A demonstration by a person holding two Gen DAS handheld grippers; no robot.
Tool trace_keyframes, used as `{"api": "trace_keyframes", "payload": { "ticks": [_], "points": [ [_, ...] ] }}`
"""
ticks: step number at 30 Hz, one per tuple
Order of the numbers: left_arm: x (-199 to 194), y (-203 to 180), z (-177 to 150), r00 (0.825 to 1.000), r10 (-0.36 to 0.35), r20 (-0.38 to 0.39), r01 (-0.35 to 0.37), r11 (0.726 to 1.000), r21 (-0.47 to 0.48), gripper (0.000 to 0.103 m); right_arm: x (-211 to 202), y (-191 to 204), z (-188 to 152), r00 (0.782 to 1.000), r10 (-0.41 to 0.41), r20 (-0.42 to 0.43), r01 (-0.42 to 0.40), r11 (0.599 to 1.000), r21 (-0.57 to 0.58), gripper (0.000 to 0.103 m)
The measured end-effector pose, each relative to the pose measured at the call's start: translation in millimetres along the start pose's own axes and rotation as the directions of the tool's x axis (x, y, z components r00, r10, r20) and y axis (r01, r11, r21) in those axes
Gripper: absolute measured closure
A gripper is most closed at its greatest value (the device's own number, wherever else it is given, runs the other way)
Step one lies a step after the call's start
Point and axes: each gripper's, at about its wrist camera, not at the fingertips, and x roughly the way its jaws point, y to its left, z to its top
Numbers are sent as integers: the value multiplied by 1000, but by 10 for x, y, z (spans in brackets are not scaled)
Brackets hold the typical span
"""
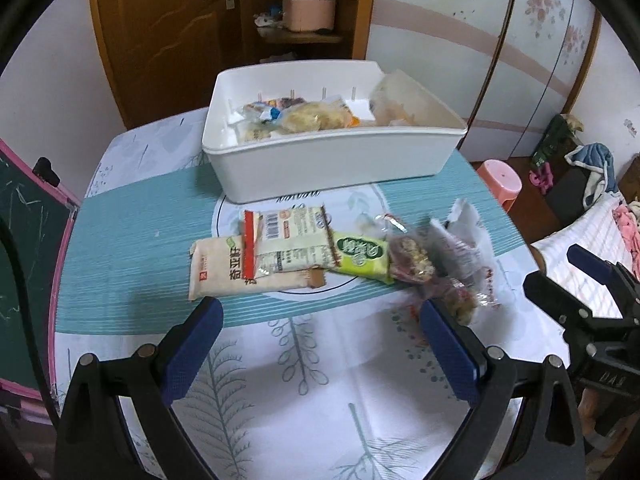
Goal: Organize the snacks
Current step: 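Withdraw both tools from the bin toward the remaining snacks, then grasp the barcoded biscuit packet with the left tool while the right tool grasps the white red-trimmed bag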
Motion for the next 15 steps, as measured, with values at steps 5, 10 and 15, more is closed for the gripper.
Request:
{"api": "trace_keyframes", "payload": {
  "ticks": [5, 10, 15],
  "points": [
    [189, 110, -18, 999, 14, -38, -15, 1000, -16, 5, 193, -64, -22, 999, 22, -45, -21, 999, 33, 2],
    [340, 271, 22, 998, 12, -59, -16, 998, -57, 5, 391, -33, -12, 996, 44, -81, -42, 999, 27, 6],
    [478, 482, 144, 997, -17, -80, 6, 991, -133, 5, 643, 21, 20, 992, 52, -113, -51, 999, 6, 7]
  ]
}}
